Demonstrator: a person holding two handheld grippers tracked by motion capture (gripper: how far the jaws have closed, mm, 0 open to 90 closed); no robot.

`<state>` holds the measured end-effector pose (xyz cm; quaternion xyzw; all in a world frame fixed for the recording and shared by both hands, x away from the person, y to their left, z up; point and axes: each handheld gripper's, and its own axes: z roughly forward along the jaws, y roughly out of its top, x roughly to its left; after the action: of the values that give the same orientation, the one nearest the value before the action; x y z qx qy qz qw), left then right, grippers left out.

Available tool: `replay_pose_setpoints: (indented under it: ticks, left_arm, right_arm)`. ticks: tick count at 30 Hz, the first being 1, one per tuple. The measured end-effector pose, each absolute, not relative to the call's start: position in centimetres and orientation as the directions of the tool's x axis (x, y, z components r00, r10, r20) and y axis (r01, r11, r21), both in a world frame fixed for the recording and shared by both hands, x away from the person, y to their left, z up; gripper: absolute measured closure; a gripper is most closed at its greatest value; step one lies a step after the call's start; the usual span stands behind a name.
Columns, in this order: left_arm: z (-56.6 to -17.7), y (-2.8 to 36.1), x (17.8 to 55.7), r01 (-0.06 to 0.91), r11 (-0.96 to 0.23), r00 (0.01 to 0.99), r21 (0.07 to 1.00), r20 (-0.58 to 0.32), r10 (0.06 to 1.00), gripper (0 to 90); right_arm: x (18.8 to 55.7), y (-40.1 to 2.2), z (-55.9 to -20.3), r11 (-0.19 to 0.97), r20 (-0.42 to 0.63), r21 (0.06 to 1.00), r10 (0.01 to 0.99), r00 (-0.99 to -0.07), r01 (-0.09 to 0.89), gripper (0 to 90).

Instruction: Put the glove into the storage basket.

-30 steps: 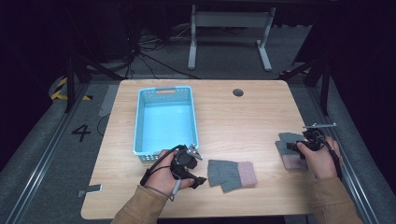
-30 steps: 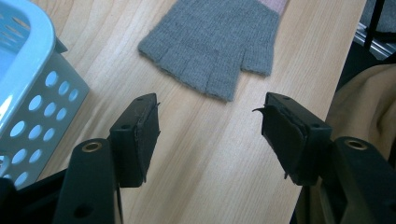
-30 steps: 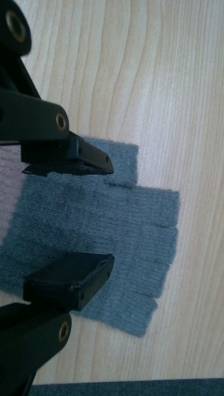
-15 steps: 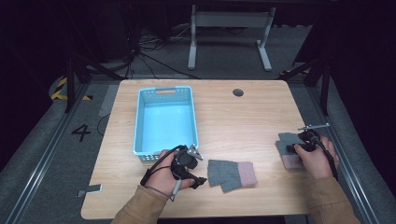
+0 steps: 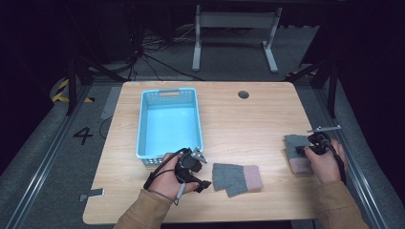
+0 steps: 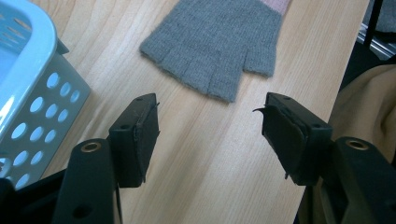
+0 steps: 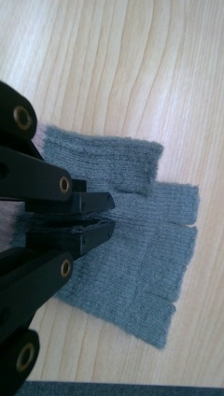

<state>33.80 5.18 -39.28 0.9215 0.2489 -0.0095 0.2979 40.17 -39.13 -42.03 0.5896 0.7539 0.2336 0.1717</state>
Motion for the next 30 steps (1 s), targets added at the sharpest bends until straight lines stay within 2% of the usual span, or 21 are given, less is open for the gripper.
replay_pose_setpoints:
  ticks: [5,12,19,30]
  left_arm:
    - [-39.3,5.1,33.8,0.460,-0.698,0.878,0.549,-0.164,0.449,37.2]
    - [-39.2,5.1,33.7,0.460,-0.695,0.877,0.552,-0.164,0.451,37.2]
    - [-39.2,5.1,33.7,0.463,-0.689,0.875,0.557,-0.167,0.454,37.1]
    - [-39.2,5.2,33.8,0.454,-0.691,0.880,0.563,-0.161,0.446,36.7]
  right_arm:
    - [39.6,-38.8,-40.8,0.204,0.018,0.585,0.965,-0.263,0.785,86.1]
    - [39.0,-37.8,-39.3,0.238,0.040,0.617,0.942,-0.332,0.750,85.9]
    - [38.2,-36.2,-37.7,0.307,0.009,0.637,0.914,-0.406,0.707,85.9]
    - [37.2,-33.4,-36.3,0.448,0.026,0.654,0.793,-0.609,0.610,85.6]
